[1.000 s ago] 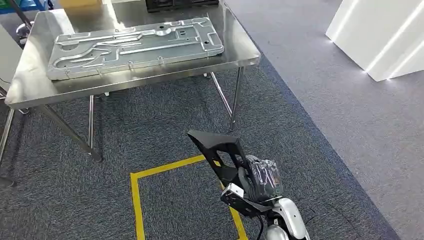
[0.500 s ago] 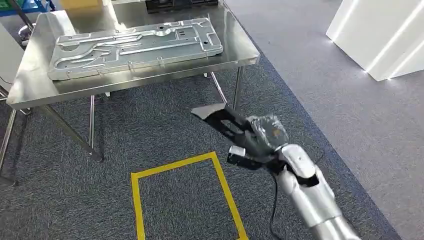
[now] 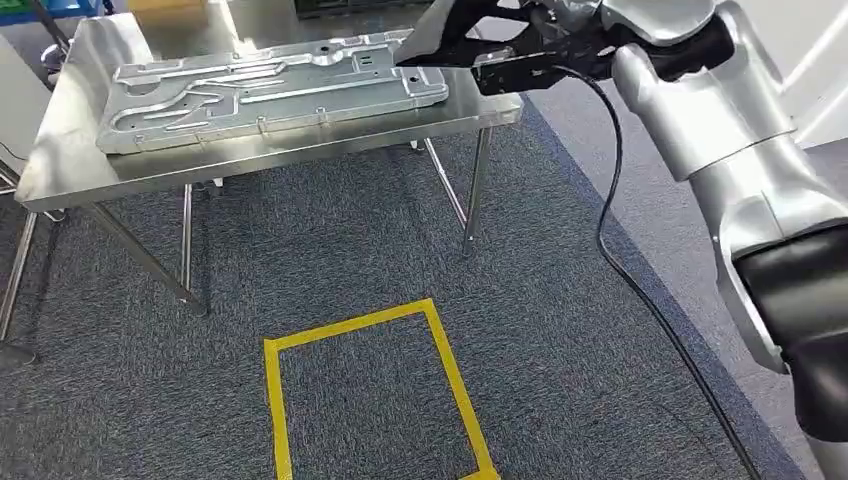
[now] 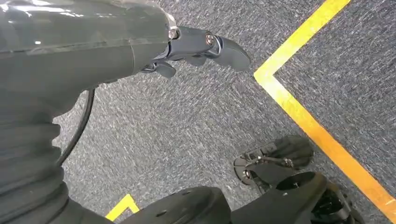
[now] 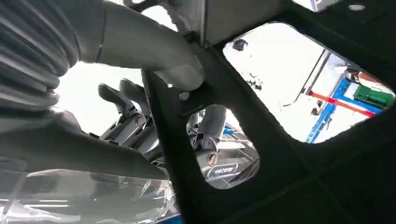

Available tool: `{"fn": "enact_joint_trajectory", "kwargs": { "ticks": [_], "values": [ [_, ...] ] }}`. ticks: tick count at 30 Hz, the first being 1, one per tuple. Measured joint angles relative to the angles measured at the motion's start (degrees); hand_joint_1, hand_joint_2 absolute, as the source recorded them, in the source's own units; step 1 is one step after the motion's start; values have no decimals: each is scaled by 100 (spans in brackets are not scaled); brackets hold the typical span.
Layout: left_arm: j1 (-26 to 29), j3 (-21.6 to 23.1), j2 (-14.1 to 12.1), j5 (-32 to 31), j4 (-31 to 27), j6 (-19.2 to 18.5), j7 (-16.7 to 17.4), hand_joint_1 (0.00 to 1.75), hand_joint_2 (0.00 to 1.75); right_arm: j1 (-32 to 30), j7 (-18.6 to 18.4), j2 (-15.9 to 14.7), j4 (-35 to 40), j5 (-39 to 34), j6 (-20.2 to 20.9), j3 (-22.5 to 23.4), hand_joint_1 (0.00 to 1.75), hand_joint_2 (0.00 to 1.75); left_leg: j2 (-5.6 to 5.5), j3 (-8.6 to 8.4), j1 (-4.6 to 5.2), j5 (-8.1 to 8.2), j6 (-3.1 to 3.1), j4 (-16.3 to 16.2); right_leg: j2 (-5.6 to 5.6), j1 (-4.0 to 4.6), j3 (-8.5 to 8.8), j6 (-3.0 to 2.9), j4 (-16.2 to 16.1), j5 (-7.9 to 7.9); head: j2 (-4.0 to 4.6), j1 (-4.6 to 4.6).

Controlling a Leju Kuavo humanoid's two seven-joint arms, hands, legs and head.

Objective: Take the parts from the cabinet and place them on the table.

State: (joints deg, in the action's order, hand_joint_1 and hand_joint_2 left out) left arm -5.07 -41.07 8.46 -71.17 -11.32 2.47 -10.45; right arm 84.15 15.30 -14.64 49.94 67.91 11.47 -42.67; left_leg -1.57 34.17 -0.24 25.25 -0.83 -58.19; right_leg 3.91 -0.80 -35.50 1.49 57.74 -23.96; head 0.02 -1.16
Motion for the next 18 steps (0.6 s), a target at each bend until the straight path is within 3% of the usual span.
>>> {"fn": "enact_joint_trajectory", "kwargs": {
  "ticks": [9, 18],
  "values": [
    [3, -70, 2, 41, 2, 15, 2, 0, 175, 318, -100, 179, -513, -96, -197, -705, 175, 175, 1, -2, -6, -1, -1, -2, 1, -5, 0, -1, 0, 3, 0, 0],
    [14, -164, 0, 90, 2, -61, 20, 0, 175, 352, -107, 212, -846, -114, -341, -975, 175, 175, -3, 9, 17, 12, -17, -38, -2, -25, 4, 8, -20, 9, 0, 0]
  ]
}}
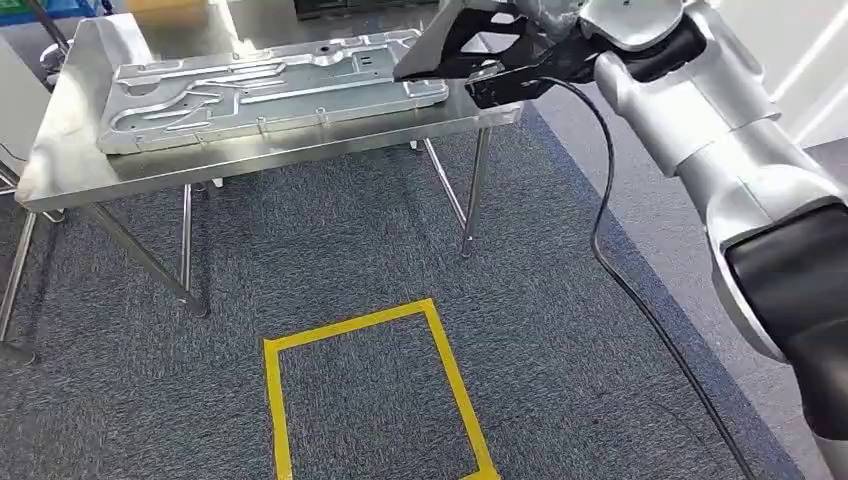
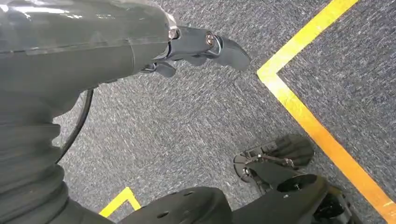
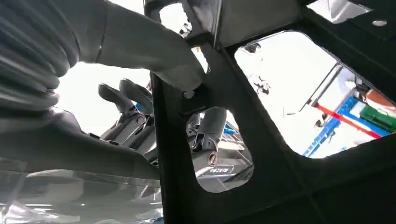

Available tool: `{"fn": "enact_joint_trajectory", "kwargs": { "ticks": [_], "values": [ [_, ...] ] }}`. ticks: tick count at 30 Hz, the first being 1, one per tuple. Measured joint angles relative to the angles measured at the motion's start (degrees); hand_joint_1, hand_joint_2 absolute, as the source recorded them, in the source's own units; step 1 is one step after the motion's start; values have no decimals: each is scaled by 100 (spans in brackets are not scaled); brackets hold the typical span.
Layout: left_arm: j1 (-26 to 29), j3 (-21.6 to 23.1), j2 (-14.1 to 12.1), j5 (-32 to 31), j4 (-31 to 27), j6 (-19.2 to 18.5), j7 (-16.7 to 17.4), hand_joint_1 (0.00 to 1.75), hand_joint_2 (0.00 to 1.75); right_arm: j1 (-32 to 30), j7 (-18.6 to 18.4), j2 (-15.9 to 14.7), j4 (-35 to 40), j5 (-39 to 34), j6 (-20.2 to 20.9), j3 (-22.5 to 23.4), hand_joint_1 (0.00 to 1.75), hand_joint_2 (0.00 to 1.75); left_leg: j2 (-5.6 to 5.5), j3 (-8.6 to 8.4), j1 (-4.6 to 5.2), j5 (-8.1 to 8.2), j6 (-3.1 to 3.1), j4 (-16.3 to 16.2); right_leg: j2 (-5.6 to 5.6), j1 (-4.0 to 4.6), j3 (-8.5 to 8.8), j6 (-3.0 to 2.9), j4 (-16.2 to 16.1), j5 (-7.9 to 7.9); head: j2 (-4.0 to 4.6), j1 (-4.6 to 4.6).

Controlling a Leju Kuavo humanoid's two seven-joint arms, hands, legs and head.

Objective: Take the parts from the cabinet and place them on the table.

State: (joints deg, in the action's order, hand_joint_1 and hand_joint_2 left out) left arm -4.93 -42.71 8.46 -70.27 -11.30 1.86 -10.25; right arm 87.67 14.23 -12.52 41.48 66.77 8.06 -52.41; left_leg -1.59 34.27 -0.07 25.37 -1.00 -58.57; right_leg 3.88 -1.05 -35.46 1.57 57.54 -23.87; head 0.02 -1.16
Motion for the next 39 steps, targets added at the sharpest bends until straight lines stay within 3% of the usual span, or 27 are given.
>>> {"fn": "enact_joint_trajectory", "kwargs": {
  "ticks": [4, 6, 7, 9, 11, 12, 14, 16, 17, 18, 19, 21, 22, 24, 25, 26, 28, 29, 30, 31, 32, 33, 34, 35, 36, 38, 39],
  "values": [
    [4, -31, -7, 31, 0, -92, 0, 0, 175, 10, 0, 44, -116, 0, -13, -59, 175, 175, 10, 4, 20, 25, -48, 11, 22, -25, 3, 32, -22, 4, 0, 0],
    [10, -39, -4, 39, 0, -111, 0, 0, 175, 22, -2, 50, -168, 2, -15, -94, 175, 175, 33, -89, -9, 51, -144, 115, 18, 4, -4, 83, 133, 97, 0, 0],
    [27, -46, 0, 48, 0, -114, 2, 0, 175, 28, -2, 50, -186, 2, -17, -98, 175, 175, 55, -159, -39, 29, -147, 164, -91, -11, -54, 92, 194, 53, 0, 2],
    [40, -68, 0, 55, 0, -114, 0, 0, 175, 106, 0, 88, -216, 0, -24, -116, 175, 175, 105, -219, -40, 70, -170, 164, -277, 0, -343, 111, 712, -224, 0, 2],
    [53, -74, 4, 88, 0, -118, 2, 0, 175, 116, 0, 114, -251, 0, -44, -129, 175, 175, 140, -270, -55, 148, -154, 161, -317, -42, -836, 196, 1530, -529, 0, 2],
    [68, -76, 4, 94, 0, -127, 2, 0, 175, 96, 0, 114, -277, 0, -46, -142, 175, 175, 151, -311, -76, 183, -128, 157, -328, -70, -1012, 213, 1760, -534, 0, 2],
    [98, -83, 9, 103, 0, -131, 4, 0, 175, 74, 4, 116, -315, -2, -50, -168, 175, 175, 170, -432, -132, 274, -44, 153, -358, -127, -954, 289, 1424, -182, 0, 2],
    [106, -103, 13, 107, 0, -133, 7, 0, 175, 89, 4, 129, -339, -4, -57, -199, 175, 175, 200, -600, -196, 429, 72, 135, -441, -190, -499, 346, 348, 538, 0, 2],
    [109, -122, 2, 111, 0, -133, 7, 0, 175, 101, 2, 129, -359, -4, -63, -203, 175, 175, 218, -617, -186, 490, 134, 144, -474, -158, -448, 384, 222, 473, 0, 2],
    [80, -135, 7, 120, 0, -135, 7, 0, 175, 171, 11, 144, -391, -9, -76, -218, 175, 175, 231, -636, -183, 519, 187, 143, -484, -89, -429, 252, 17, 235, 0, 2],
    [68, -144, 7, 120, 0, -142, 13, 0, 175, 179, 7, 153, -396, -9, -90, -227, 175, 175, 257, -628, -159, 537, 230, 208, -475, -79, -423, 90, 101, 278, 0, -7],
    [93, -168, 7, 120, 0, -153, 13, 0, 175, 140, 13, 168, -415, -11, -114, -243, 175, 175, 279, -792, -173, 511, 298, 155, -418, -74, -345, -40, 89, 128, 0, -4],
    [97, -170, 9, 127, 0, -155, 15, 0, 175, 122, 18, 177, -435, -13, -122, -243, 175, 175, 274, -687, -196, 455, 306, -21, -396, -72, -224, -99, 79, 81, 0, -7],
    [82, -175, 11, 129, 0, -159, 17, 0, 175, 136, 13, 184, -463, -15, -133, -245, 175, 175, 227, -176, -185, 293, 256, -863, -355, -37, -59, -180, 57, -43, 0, -13],
    [83, -175, 11, 133, 0, -159, 15, 0, 175, 127, 15, 199, -470, -15, -138, -249, 175, 175, 220, 139, -169, 363, 235, -1271, -342, -9, 48, -196, 36, -124, 0, -11],
    [87, -184, 11, 153, 0, -168, 6, 0, 175, 111, 17, 201, -479, -15, -140, -254, 175, 175, 218, 455, -132, 608, 203, -1592, -321, 29, 193, -221, 17, -226, 0, -9],
    [65, -201, 20, 162, 0, -181, -4, 0, 175, 49, 22, 201, -507, -15, -140, -262, 175, 175, 216, 789, -33, 1162, 129, -1669, -300, 95, 533, -261, -22, -446, 0, -11],
    [63, -208, 31, 168, 0, -183, -2, 0, 175, 27, 26, 203, -518, -15, -140, -273, 175, 175, 212, 865, 10, 1292, 66, -1483, -287, 144, 725, -284, -40, -569, 0, -9],
    [64, -214, 39, 177, 0, -192, -2, 0, 175, 25, 26, 216, -520, -18, -140, -286, 175, 175, 204, 900, 58, 1170, -13, -1190, -276, 189, 907, -306, -56, -690, 0, -9],
    [67, -216, 46, 181, 0, -199, -2, 0, 175, 27, 26, 223, -524, -17, -142, -291, 175, 175, 178, 910, 113, 641, -137, -772, -263, 239, 1094, -328, -86, -821, 0, -11],
    [79, -223, 37, 184, 0, -199, 2, 0, 175, 11, 26, 210, -549, -17, -144, -295, 175, 175, 95, 910, 191, -517, -296, -208, -247, 231, 1200, -353, -120, -946, 0, -7],
    [75, -229, 30, 192, 2, -199, 2, 0, 175, 7, 26, 174, -603, -17, -146, -312, 175, 175, 6, 934, 313, -1153, -341, 81, -170, 259, 1338, -304, -95, -1047, 0, -9],
    [65, -229, 59, 182, 9, -201, 9, 0, 175, 30, 44, 245, -588, -20, -155, -323, 175, 175, 93, 805, 287, -951, -345, 31, -119, 223, 1359, -257, -168, -1097, 0, -11],
    [43, -232, 55, 179, 7, -183, 17, 0, 175, 10, 44, 254, -588, -15, -155, -326, 175, 175, 117, 740, 352, -890, -326, 95, -127, 191, 1512, -257, -203, -1121, 0, -15],
    [48, -238, 50, 184, 7, -186, 22, 0, 175, 42, 42, 201, -594, -22, -153, -326, 175, 175, 117, 696, 374, -784, -330, 122, -161, 155, 1493, -241, -97, -997, 0, -6],
    [38, -260, 44, 182, 7, -183, 43, 0, 175, 118, 52, 197, -573, -48, -162, -323, 175, 175, 122, 416, 291, -672, -364, 192, -213, 176, 1078, -202, 723, -646, 0, -17],
    [65, -269, 31, 177, 7, -183, 55, 0, 175, 140, 61, 192, -577, -50, -157, -326, 175, 175, 135, 302, 268, -586, -391, 219, -277, 160, 758, -137, 1195, -544, 0, -22]
  ]
}}
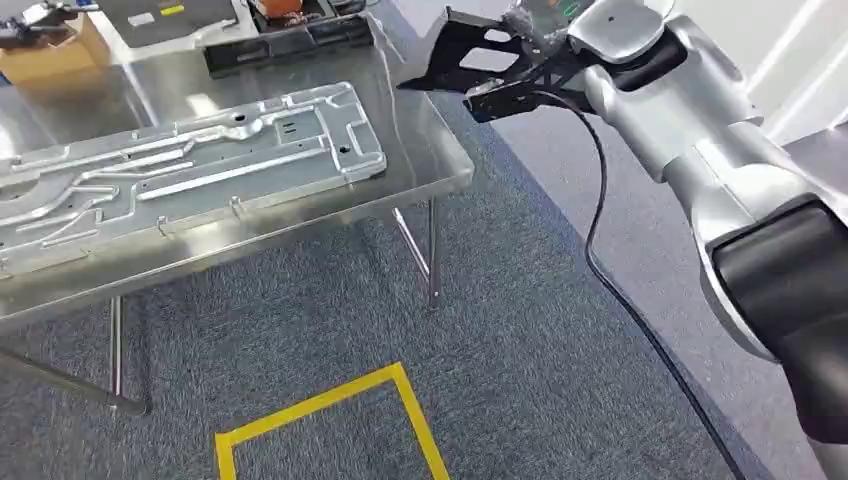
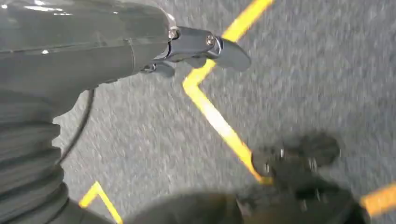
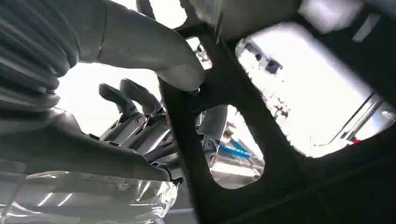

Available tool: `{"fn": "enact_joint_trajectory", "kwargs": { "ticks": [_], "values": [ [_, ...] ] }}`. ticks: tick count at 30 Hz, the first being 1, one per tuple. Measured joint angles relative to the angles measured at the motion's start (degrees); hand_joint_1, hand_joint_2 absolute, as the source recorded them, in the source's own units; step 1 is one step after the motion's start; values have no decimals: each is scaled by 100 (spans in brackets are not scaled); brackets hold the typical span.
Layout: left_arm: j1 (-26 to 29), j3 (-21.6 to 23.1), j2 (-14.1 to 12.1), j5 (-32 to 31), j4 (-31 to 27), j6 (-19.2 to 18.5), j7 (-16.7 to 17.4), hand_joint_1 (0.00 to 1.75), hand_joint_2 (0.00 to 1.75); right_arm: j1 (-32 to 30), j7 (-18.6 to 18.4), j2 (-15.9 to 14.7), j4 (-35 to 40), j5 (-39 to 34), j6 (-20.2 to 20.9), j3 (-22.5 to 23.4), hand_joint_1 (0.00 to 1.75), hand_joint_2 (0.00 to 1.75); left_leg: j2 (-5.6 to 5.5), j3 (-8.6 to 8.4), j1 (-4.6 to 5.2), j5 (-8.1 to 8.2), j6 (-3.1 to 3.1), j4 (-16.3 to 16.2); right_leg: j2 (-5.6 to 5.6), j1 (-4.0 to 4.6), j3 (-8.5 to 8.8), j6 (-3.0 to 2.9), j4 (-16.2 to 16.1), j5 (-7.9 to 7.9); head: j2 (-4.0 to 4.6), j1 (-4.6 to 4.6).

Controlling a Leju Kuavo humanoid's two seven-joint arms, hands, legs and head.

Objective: Take the parts from the cabinet and place them on the table.

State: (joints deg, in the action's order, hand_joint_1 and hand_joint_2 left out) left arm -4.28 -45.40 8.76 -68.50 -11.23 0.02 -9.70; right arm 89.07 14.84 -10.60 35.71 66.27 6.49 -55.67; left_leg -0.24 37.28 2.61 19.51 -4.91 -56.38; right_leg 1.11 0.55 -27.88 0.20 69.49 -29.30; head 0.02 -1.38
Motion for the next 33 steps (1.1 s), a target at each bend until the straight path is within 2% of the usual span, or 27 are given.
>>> {"fn": "enact_joint_trajectory", "kwargs": {
  "ticks": [1, 2, 4, 5, 6, 7, 8, 9, 10, 11, 12, 14, 15, 16, 18, 19, 20, 21, 22, 23, 24, 25, 28, 29, 30, 31, 33],
  "values": [
    [4, -4, -2, -2, 0, 9, 7, 0, 175, 0, 11, -4, -4, -2, 4, 0, 175, 175, 4, -128, -17, 85, 2, 30, -27, -29, -319, 53, 331, -115, 0, 2],
    [2, -7, 0, -7, 0, 2, 9, 0, 175, -7, 24, -9, -15, 0, 33, -7, 175, 175, 2, -253, -39, 176, 15, 49, -36, -64, -584, 102, 492, -386, 0, 0],
    [2, -17, 9, -7, 0, -4, 11, 0, 175, -21, 81, -17, -37, -4, 55, -28, 175, 175, -15, -487, -102, 382, 66, 49, -46, -118, -1000, 194, 449, -1079, 0, 0],
    [8, -26, 11, -9, 0, -9, 13, 0, 175, -21, 90, -17, -44, -11, 57, -44, 175, 175, -24, -618, -131, 488, 93, 44, -56, -150, -1133, 245, 258, -1254, 0, 2],
    [29, -31, 19, -11, 0, -17, 15, 0, 175, -20, 94, -17, -46, -11, 57, -63, 175, 175, -28, -746, -156, 587, 119, 42, -72, -179, -1181, 284, -34, -1126, 0, 0],
    [44, -31, 26, -15, 0, -17, 17, 0, 175, -19, 94, -24, -57, -4, 57, -74, 175, 175, -30, -876, -175, 692, 148, 42, -99, -205, -1179, 305, -444, -633, 0, 2],
    [49, -33, 33, -24, 0, -18, 24, 0, 175, -15, 98, -28, -76, 6, 55, -83, 175, 175, -36, -933, -183, 788, 177, 45, -132, -227, -1155, 317, -872, 112, 0, 2],
    [36, -37, 31, -26, 0, -17, 24, 0, 175, 0, 103, -37, -105, 22, 57, -105, 175, 175, -42, -1075, -169, 910, 210, -26, -198, -238, -1173, 288, -1278, 871, 0, 0],
    [31, -39, 28, -33, 0, -17, 31, 0, 175, 7, 109, -55, -122, 35, 57, -133, 175, 175, -71, -1080, -159, 1020, 256, 35, -266, -213, -1118, 204, -1202, 846, 0, 2],
    [30, -39, 33, -35, 0, -18, 35, 0, 175, 13, 109, -39, -125, 39, 50, -168, 175, 175, -49, -1186, -161, 1105, 306, 81, -202, -193, -1080, 148, -1221, 816, 0, -7],
    [37, -42, 33, -37, 2, -20, 37, 0, 175, 24, 109, 2, -125, 37, 44, -175, 175, 175, -26, -1205, -162, 947, 352, -82, -170, -216, -1053, 106, -1273, 808, 0, -9],
    [35, -44, 20, -46, 2, -37, 57, 0, 175, 42, 46, 13, -144, -35, 44, -186, 175, 175, -15, -1209, -193, 1006, 410, -239, -148, -218, -916, -8, -1264, 877, 0, -7],
    [24, -44, 22, -48, 0, -44, 59, 0, 175, 53, -4, 35, -162, -70, 44, -186, 175, 175, -6, -1034, -205, 1033, 427, -573, -150, -210, -881, -42, -1252, 838, 0, -11],
    [13, -44, 26, -50, 2, -48, 63, 0, 175, 57, -37, 53, -179, -77, 44, -188, 175, 175, -8, -751, -224, 1175, 455, -1009, -126, -200, -863, -58, -1252, 808, 0, -7],
    [12, -44, 28, -46, 2, -50, 66, 0, 175, 54, -66, 94, -223, -109, 44, -195, 175, 175, -7, -221, -252, 1671, 503, -1685, -91, -181, -815, -71, -1250, 726, 0, -9],
    [12, -48, 28, -28, 2, -52, 63, 0, 175, 49, -79, 114, -260, -125, 44, -201, 175, 175, -7, -55, -253, 1835, 502, -1784, -79, -172, -773, -70, -1246, 677, 0, -9],
    [7, -48, 33, -33, 2, -52, 63, 0, 175, 48, -81, 124, -293, -129, 44, -203, 175, 175, -7, -9, -253, 1823, 480, -1655, -74, -163, -720, -66, -1242, 627, 0, -7],
    [3, -48, 35, -33, 2, -57, 63, 0, 175, 48, -85, 136, -310, -129, 44, -203, 175, 175, -7, -50, -253, 1646, 473, -1327, -73, -149, -649, -64, -1240, 569, 0, -9],
    [3, -48, 35, -33, 2, -68, 63, 0, 175, 50, -94, 149, -326, -131, 44, -203, 175, 175, -7, -134, -252, 1285, 450, -877, -75, -133, -568, -58, -1238, 510, 0, -9],
    [20, -48, 35, -37, 2, -70, 63, 0, 175, 48, -94, 155, -345, -131, 44, -203, 175, 175, -2, -203, -245, 756, 388, -407, -79, -126, -519, -50, -1248, 450, 0, -7],
    [40, -50, 35, -39, 2, -72, 68, 0, 175, 56, -94, 157, -398, -133, 42, -205, 175, 175, 3, -179, -222, 247, 346, -99, -80, -122, -502, -38, -1240, 421, 0, -7],
    [23, -50, 37, -46, 2, -81, 68, 0, 175, 54, -74, 188, -433, -133, 39, -212, 175, 175, 21, -200, -172, 360, 353, -51, -52, -120, -477, 2, -1279, 411, 0, -9],
    [9, -50, 46, -68, 2, -109, 72, 0, 175, 59, -30, 221, -505, -140, 13, -214, 175, 175, 7, -344, -169, 390, 252, 49, -52, -125, -417, 101, -1238, 412, 0, -9],
    [9, -50, 50, -72, 2, -111, 72, 0, 175, 51, -26, 243, -522, -144, 4, -214, 175, 175, 3, -440, -198, 399, 237, 95, -57, -138, -477, 116, -1127, 373, 0, -7],
    [3, -50, 50, -77, 2, -111, 72, 0, 175, 55, -26, 256, -551, -144, -15, -219, 175, 175, 1, -509, -194, 435, 204, 97, -72, -134, -591, 126, -888, 394, 0, -9],
    [2, -50, 50, -90, 2, -111, 83, 0, 175, 53, -26, 293, -584, -146, -48, -223, 175, 175, 1, -559, -191, 490, 184, 97, -74, -131, -847, 132, -486, 337, 0, -7],
    [-29, -50, 50, -94, 2, -114, 92, 0, 175, -27, -77, 380, -665, -146, -96, -249, 175, 175, 1, -697, -189, 623, 165, 97, -78, -130, -1457, 149, 345, 40, 0, -7]
  ]
}}
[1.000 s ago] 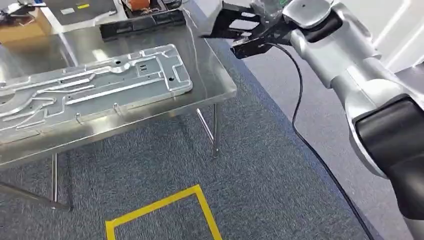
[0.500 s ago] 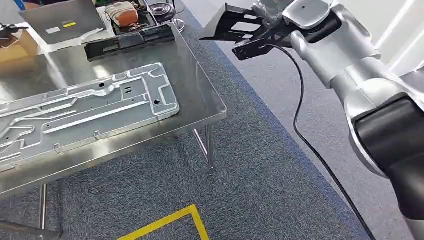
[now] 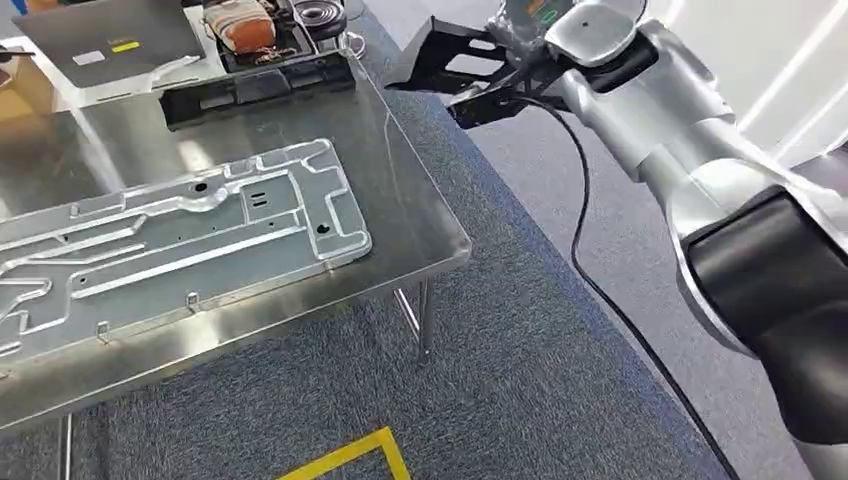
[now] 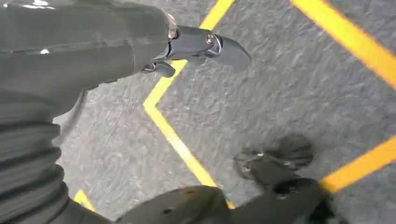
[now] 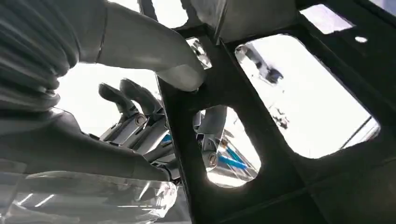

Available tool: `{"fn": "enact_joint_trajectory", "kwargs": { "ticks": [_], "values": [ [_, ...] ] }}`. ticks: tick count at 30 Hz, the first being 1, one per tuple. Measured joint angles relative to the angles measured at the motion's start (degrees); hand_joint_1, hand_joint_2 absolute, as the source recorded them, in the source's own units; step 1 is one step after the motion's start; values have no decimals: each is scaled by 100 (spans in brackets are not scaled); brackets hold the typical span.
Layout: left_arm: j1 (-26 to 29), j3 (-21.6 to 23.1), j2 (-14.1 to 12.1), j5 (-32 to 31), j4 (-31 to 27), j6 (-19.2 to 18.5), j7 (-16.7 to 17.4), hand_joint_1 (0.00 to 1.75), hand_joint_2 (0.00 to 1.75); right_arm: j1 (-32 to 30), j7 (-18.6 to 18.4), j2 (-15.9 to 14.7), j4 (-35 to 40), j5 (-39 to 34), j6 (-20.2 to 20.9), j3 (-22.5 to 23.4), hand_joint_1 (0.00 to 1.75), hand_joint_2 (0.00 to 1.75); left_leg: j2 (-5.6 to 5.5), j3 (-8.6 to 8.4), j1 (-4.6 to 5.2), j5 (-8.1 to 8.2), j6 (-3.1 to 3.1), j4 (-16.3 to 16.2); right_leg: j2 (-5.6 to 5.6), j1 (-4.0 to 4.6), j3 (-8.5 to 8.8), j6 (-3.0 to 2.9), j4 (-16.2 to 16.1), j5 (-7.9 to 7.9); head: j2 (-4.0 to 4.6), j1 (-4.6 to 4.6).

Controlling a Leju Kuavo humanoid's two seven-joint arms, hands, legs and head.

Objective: Take the parts from the cabinet and place them on the table.

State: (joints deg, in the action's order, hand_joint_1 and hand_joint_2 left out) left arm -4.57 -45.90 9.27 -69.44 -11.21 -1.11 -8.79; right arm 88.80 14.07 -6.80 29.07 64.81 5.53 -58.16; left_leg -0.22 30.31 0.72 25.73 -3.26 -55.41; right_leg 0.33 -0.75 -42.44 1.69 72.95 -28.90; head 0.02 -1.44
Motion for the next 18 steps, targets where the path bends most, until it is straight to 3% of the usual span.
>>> {"fn": "enact_joint_trajectory", "kwargs": {
  "ticks": [1, 2, 3, 4, 5, 6, 7, 8, 9, 10, 11, 12, 13, 14, 15, 17, 18],
  "values": [
    [-5, 0, 2, 0, 0, -2, 9, 0, 175, -66, -72, 61, -44, 0, -15, -11, 175, 175, -15, -92, 0, 71, 0, 0, 0, 0, -226, 19, 209, -142, 0, 0],
    [-1, 0, 4, 2, 0, -2, 15, 0, 175, -122, -154, 133, -96, -2, -48, -22, 175, 175, -32, -193, 0, 146, 1, 0, -1, 0, -330, 27, 174, -185, 0, 0],
    [15, -2, 4, 6, 0, -2, 33, 0, 175, -160, -244, 240, -167, -2, -96, -26, 175, 175, -48, -309, 2, 236, 9, 0, -1, 6, -338, 7, -76, -124, 0, 0],
    [27, -2, 4, 11, 0, -4, 35, 0, 175, -179, -308, 328, -221, 2, -129, -31, 175, 175, -67, -427, 14, 326, 20, 0, 2, 23, -271, -34, -460, 50, 0, 0],
    [36, -2, 13, 9, 0, -4, 35, 0, 175, -197, -389, 453, -304, 22, -199, -37, 175, 175, -68, -545, 20, 431, 39, 0, 2, 51, -171, -106, -955, 465, 0, 0],
    [58, -2, 42, 2, 6, 4, 35, 0, 175, -237, -463, 569, -408, 39, -275, -44, 175, 175, -74, -586, 7, 526, 50, 19, 5, 103, -87, -206, -1465, 1198, 0, 2],
    [42, -2, 61, -7, 20, 7, 35, 0, 175, -285, -509, 667, -485, 53, -315, -63, 175, 175, -91, -670, 39, 641, 93, -28, 71, 152, -74, -215, -1762, 1500, 0, -2],
    [5, -2, 68, -46, 20, 15, 35, 0, 175, -353, -561, 818, -539, 85, -336, -81, 175, 175, -87, -727, 36, 710, 120, 62, 62, 154, -35, -221, -1663, 1385, 0, -4],
    [2, -2, 66, -59, 20, 13, 39, 0, 175, -419, -627, 905, -581, 127, -356, -90, 175, 175, -85, -864, 30, 683, 137, 91, 62, 161, -2, -254, -1672, 1327, 0, 0],
    [-12, -2, 63, -85, 20, 4, 46, 0, 175, -467, -673, 1047, -616, 153, -371, -96, 175, 175, -77, -850, 29, 592, 181, 11, 48, 156, 45, -292, -1703, 1253, 0, 0],
    [-31, -2, 48, -107, 17, 7, 59, 0, 175, -524, -712, 1143, -656, 195, -400, -103, 175, 175, -75, -766, 44, 542, 219, -177, 40, 115, 158, -321, -1728, 1205, 0, -2],
    [-44, 0, 48, -118, 17, 2, 72, 0, 175, -587, -754, 1242, -699, 238, -435, -109, 175, 175, -60, -567, 22, 411, 275, -561, 48, 107, 252, -352, -1742, 1141, 0, 7],
    [-57, 0, 48, -122, 17, 2, 98, 0, 175, -652, -786, 1357, -740, 286, -474, -122, 175, 175, -53, -264, 0, 344, 315, -1024, 30, 97, 329, -385, -1755, 1054, 0, 0],
    [-67, 0, 48, -138, 17, -4, 114, 0, 175, -731, -804, 1443, -782, 335, -501, -135, 175, 175, -50, 55, -31, 484, 344, -1417, 28, 93, 410, -372, -1756, 970, 0, -4],
    [-66, 0, 48, -153, 17, -9, 138, 0, 175, -816, -806, 1510, -831, 367, -505, -164, 175, 175, -45, 306, -56, 773, 375, -1652, 32, 90, 499, -372, -1756, 884, 0, 0],
    [-56, 0, 48, -166, 17, -15, 153, 0, 175, -1014, -815, 1681, -896, 429, -505, -223, 175, 175, -33, 653, -107, 1374, 418, -1702, 42, 70, 722, -346, -1755, 697, 0, -2],
    [-62, 0, 48, -173, 17, -17, 153, 0, 175, -1094, -824, 1749, -931, 450, -505, -245, 175, 175, -22, 742, -136, 1460, 431, -1532, 49, 60, 850, -329, -1753, 594, 0, 0]
  ]
}}
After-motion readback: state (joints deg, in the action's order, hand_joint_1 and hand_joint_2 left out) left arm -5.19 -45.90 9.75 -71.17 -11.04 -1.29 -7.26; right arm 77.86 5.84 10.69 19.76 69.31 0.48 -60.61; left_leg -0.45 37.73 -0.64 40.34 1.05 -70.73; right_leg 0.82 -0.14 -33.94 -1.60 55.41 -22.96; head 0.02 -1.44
